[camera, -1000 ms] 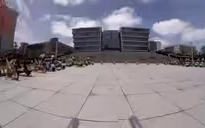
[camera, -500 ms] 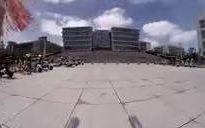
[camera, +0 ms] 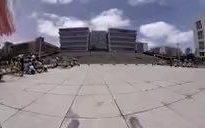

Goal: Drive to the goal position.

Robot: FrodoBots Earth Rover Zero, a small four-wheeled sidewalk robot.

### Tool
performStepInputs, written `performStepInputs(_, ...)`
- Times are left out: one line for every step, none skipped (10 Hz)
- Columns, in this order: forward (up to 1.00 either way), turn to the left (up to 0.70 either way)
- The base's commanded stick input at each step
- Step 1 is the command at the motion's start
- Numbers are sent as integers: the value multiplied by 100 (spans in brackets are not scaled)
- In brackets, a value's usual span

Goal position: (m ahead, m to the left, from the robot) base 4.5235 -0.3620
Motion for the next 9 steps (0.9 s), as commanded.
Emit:
performStepInputs(70,0)
performStepInputs(70,0)
performStepInputs(70,0)
performStepInputs(70,0)
performStepInputs(70,0)
performStepInputs(70,0)
performStepInputs(70,0)
performStepInputs(70,0)
performStepInputs(70,0)
